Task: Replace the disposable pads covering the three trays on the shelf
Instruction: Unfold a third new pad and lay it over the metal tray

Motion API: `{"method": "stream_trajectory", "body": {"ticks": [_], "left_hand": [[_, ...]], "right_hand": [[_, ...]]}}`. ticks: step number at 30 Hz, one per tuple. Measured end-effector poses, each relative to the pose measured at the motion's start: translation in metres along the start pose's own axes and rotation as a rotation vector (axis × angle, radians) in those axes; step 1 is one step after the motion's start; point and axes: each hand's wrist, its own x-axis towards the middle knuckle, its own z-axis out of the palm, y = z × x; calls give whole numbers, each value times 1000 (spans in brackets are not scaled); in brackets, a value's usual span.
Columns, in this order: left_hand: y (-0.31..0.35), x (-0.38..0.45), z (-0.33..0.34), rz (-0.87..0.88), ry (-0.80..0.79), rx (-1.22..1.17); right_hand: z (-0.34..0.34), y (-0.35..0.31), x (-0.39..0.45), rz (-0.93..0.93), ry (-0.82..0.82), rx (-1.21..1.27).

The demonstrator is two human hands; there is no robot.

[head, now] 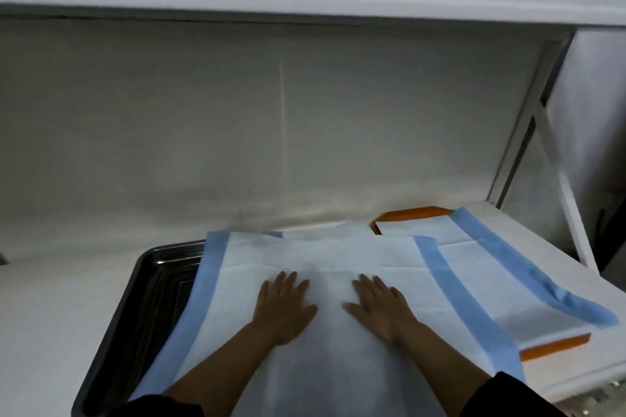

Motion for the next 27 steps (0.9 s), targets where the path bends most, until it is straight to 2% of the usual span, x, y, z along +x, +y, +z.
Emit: {"method": "stream_trajectory", "body": {"ticks": [4,8,11,15,19,24,27], "left_hand": [[0,-30,15,-9,-19,104],[-5,-52,13,-85,5,202],[11,-66,10,-20,0,176],[42,-80,12,96,-71,33],[82,-98,16,213,-143,-33],[116,-111,25,327,-184,3],[134,-120,37,391,-119,154]], "right_hand": [[11,5,-25,52,-23,-143],[10,8,-49,111,178,-247],[9,11,-75,111,261,-220],[11,22,-101,228,396,-38],[12,44,-133,396,451,144],[14,66,-160,550,424,379],[15,77,-175,612,457,542]]}}
